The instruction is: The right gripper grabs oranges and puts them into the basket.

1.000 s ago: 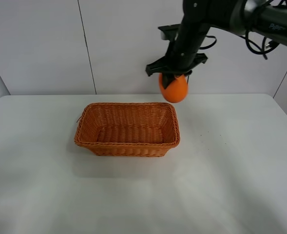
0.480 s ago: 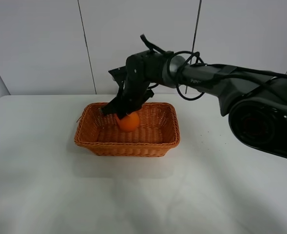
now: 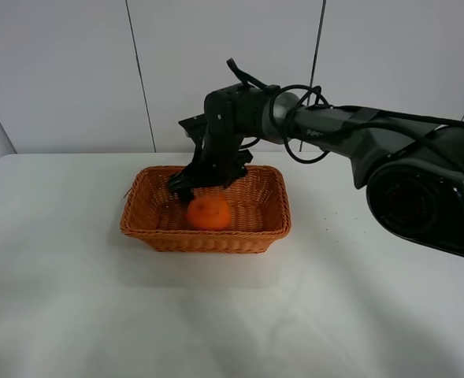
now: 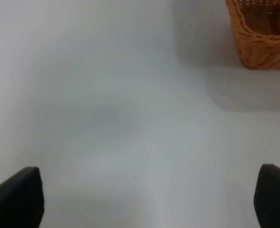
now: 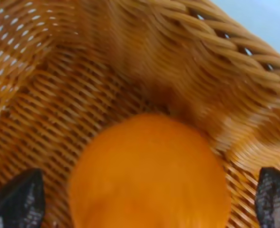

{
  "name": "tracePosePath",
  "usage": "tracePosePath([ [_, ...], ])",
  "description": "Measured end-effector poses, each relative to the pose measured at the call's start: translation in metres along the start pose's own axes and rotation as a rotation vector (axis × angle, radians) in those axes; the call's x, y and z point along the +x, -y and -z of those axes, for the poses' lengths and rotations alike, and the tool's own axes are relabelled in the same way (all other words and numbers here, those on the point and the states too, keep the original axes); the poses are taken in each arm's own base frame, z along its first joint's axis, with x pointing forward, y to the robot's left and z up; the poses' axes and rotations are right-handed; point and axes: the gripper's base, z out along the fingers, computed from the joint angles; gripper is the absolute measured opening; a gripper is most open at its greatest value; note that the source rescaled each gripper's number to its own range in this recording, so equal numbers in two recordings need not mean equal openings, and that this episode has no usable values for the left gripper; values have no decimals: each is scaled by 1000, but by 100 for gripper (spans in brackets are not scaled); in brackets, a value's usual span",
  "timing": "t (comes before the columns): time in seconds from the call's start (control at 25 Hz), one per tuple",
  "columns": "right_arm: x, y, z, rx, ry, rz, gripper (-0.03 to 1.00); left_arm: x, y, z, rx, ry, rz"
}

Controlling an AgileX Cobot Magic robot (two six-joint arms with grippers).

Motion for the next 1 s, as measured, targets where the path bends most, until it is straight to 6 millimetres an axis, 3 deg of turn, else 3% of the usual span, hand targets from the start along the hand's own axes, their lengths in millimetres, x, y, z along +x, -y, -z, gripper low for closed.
tracePosePath([
  [0.28,-22,17,61,13,-24,-18,100,0,0,0,0,0,0],
  [0.4,-33,32,87,22,39,-45,100,0,0,0,0,0,0],
  [0.52,-35,56,98,41,57,-87,100,0,0,0,0,0,0],
  [0.76,-27,135,104,109,54,-202,100,0,0,0,0,0,0],
  [1.0,2,241,122,207,60,-396,99,0,0,0,0,0,0],
])
